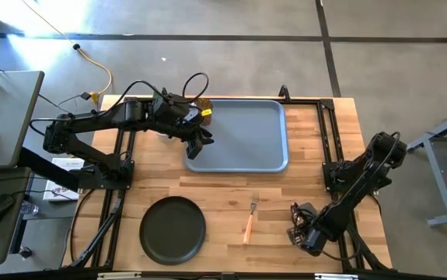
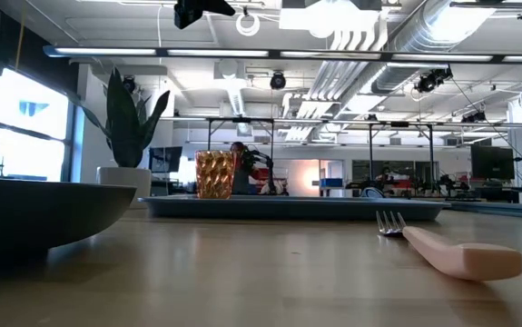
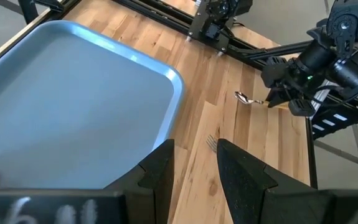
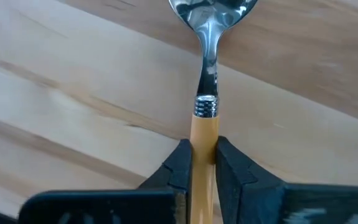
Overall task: Pick and place plate/cup/fork/spoon on tray
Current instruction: Put the yellow spoon to the right of the blue tray
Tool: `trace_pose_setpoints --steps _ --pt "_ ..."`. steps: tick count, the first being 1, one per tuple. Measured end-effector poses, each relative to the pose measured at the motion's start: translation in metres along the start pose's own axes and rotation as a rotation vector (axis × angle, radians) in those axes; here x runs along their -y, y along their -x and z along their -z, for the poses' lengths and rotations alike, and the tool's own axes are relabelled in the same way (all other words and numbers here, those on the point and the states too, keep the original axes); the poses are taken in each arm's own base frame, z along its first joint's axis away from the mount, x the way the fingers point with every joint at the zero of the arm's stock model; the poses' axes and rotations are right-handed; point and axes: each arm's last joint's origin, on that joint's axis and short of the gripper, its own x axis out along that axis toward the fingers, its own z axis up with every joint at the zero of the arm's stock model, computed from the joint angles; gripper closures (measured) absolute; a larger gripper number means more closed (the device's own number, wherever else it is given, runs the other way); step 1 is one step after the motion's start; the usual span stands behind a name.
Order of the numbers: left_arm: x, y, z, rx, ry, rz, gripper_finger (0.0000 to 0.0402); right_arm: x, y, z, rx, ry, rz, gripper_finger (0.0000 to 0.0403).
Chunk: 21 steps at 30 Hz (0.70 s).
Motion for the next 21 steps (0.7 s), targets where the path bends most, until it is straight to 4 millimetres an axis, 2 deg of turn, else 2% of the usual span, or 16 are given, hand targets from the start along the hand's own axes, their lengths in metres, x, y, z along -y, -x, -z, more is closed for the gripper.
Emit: trace_pose_setpoints --steps 10,16,21 --pt "0.0 0.0 0.0 0.004 0.0 -0.003 0.0291 -0.016 0.005 -0.01 0.064 -0.053 -0.165 0.0381" --pt "0.0 0.0 -0.002 0.025 -0.002 -0.004 0.0291 -0.032 0.007 -0.027 0.114 -0.103 -0.256 0.0381" --pt "-0.001 0.0 -0.004 0.05 -0.002 -0.052 0.0291 -0.041 0.015 -0.049 0.163 -0.129 -0.3 0.0381"
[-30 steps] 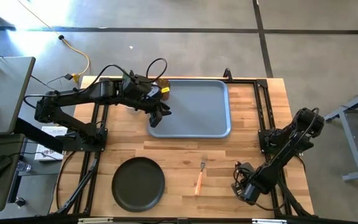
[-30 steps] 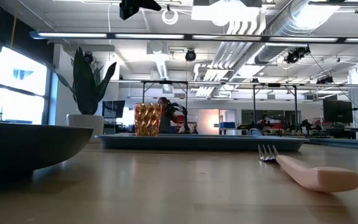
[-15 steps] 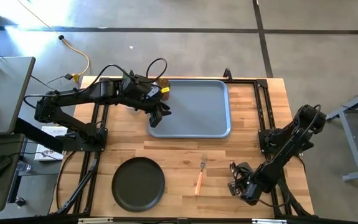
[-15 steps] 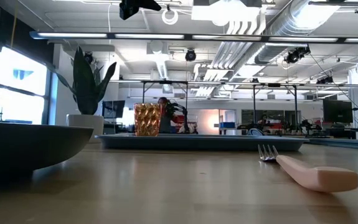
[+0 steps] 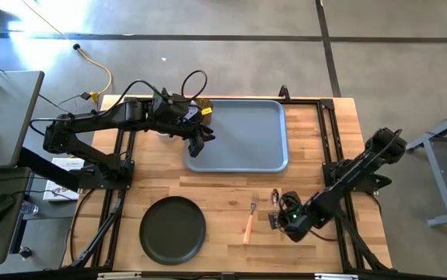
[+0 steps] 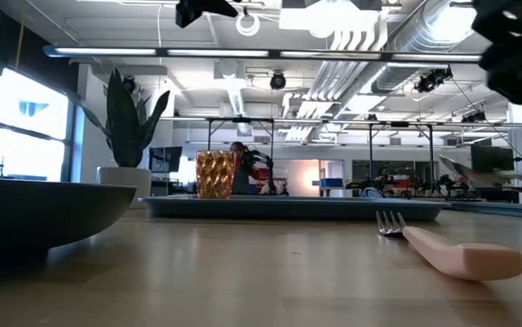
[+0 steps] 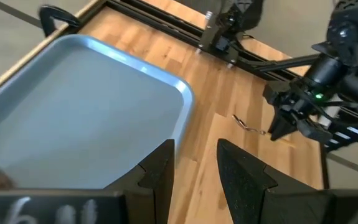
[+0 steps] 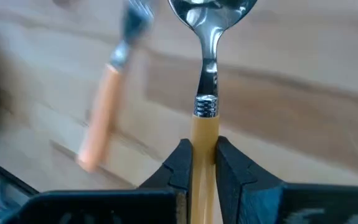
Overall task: Pick and place plate/cup/fork/spoon on tray
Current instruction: Put the yellow spoon to the right of the blue tray
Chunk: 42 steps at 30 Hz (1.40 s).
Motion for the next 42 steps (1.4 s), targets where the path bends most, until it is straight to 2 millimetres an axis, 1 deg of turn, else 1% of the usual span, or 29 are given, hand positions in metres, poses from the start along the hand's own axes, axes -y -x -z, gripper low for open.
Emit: trace_pose_setpoints --steps 5,14,20,25,30,34,36,40,42 --pt "-0.001 0.0 -0.001 0.017 -0.035 -0.052 0.0291 -0.015 0.008 -0.028 0.083 -0.001 -0.071 0.0382" --pt "-0.002 0.0 -0.001 0.017 -0.14 -0.065 0.0291 -0.032 0.028 -0.093 0.264 -0.016 -0.153 0.0382" --pt "-0.003 0.0 -0.001 0.018 -0.23 -0.087 0.0291 -0.035 0.035 -0.136 0.353 0.002 -0.135 0.0382" --pt "-0.007 0.0 -0.002 0.019 -0.238 -0.111 0.0291 -0.033 0.042 -0.17 0.409 0.025 -0.101 0.0382" --pt "-0.014 0.0 -0.003 0.003 -0.258 -0.137 0.0291 -0.039 0.058 -0.205 0.43 0.073 -0.023 0.0382" --pt "-0.021 0.001 -0.003 -0.003 -0.244 -0.155 0.0291 -0.036 0.074 -0.231 0.44 0.064 0.049 0.0382" --pt "-0.024 0.001 -0.005 -0.001 -0.236 -0.167 0.0291 -0.03 0.079 -0.242 0.445 0.054 0.103 0.0382" --pt "-0.033 0.002 -0.007 0.003 -0.217 -0.192 0.0291 -0.016 0.083 -0.261 0.429 -0.007 0.16 0.0382" --pt "-0.037 0.002 -0.008 0.006 -0.201 -0.203 0.0291 -0.01 0.081 -0.269 0.414 -0.023 0.195 0.0382"
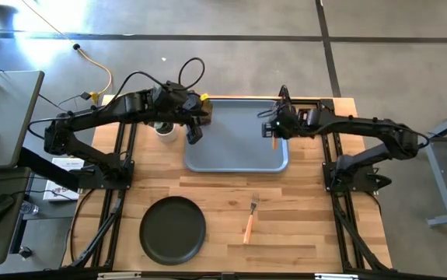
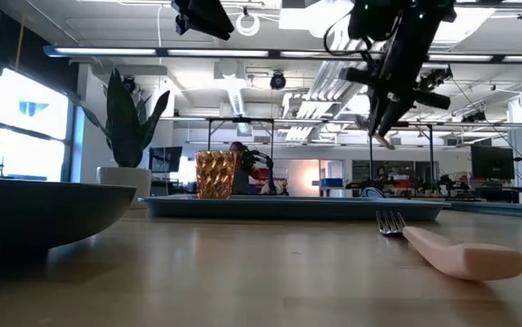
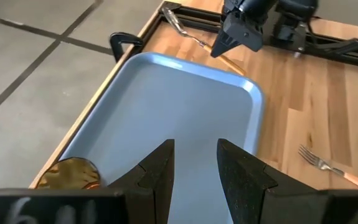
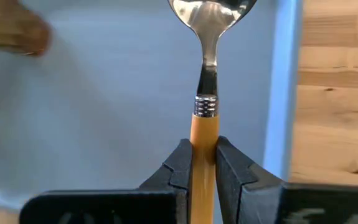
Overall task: Pick and place plate/cup/fork/spoon on tray
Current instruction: Put the yellow spoon to the right of the blue tray
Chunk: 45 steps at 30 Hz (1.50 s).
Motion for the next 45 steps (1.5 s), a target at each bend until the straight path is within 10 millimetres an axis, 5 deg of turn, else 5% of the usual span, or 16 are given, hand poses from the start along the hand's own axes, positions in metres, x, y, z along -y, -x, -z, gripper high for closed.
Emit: trace_pose_setpoints --steps 8,28,45 --pt "-0.015 -0.001 0.0 0.0 0.033 -0.042 0.0291 0.007 -0.035 -0.014 -0.129 -0.021 0.083 0.0382" --pt "-0.022 -0.001 0.0 -0.004 0.049 -0.065 0.0291 0.008 -0.102 0.0 -0.348 0.014 0.241 0.0382" --pt "-0.022 -0.001 0.0 -0.01 0.048 -0.064 0.0291 0.01 -0.112 0.003 -0.355 -0.039 0.295 0.0382"
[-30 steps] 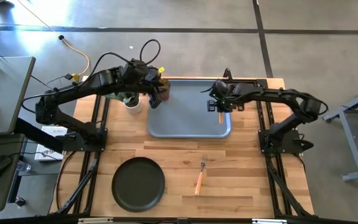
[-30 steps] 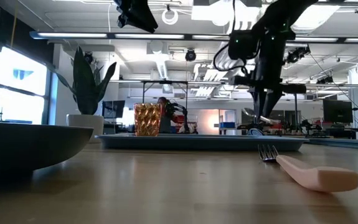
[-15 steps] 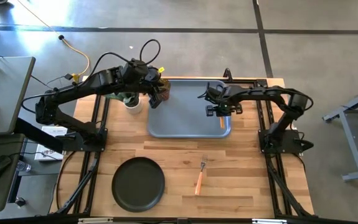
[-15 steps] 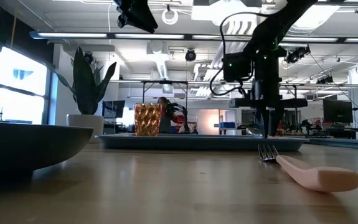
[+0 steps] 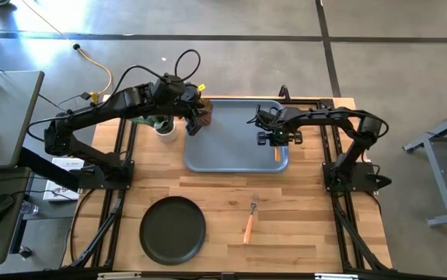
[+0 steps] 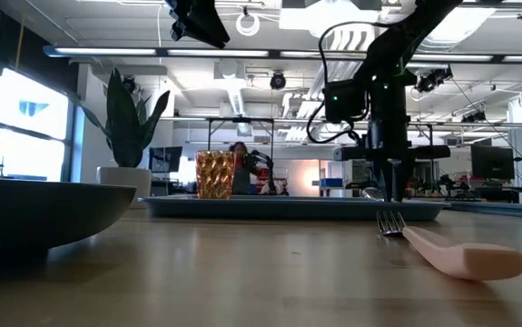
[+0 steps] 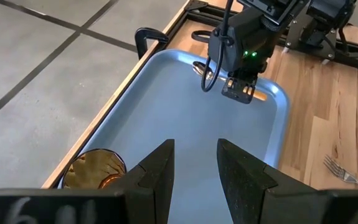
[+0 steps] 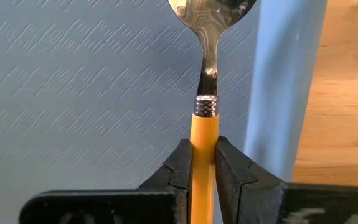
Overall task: Pick and place plate/cup/fork/spoon on tray
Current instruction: Put the yellow spoon to the right of the blue tray
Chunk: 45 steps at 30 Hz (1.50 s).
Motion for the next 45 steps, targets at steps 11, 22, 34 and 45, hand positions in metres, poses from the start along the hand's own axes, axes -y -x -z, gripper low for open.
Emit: trace_pose_setpoints --steps 11,22,34,45 --pt "0.0 0.0 0.0 0.0 -0.001 0.0 0.0291 -0.001 -0.009 0.0 -0.018 0.006 0.028 0.0382" --pt "0.0 0.0 0.0 -0.001 -0.027 0.0 0.0291 -0.003 -0.012 0.002 -0.019 0.008 0.034 0.0377" --pt "0.0 0.0 0.0 -0.001 -0.027 0.0 0.0291 -0.004 -0.012 0.002 -0.018 0.011 0.031 0.0307" --pt "0.0 0.0 0.0 -0.001 -0.026 0.0 0.0291 -0.002 -0.008 0.002 -0.024 0.033 0.072 0.0305"
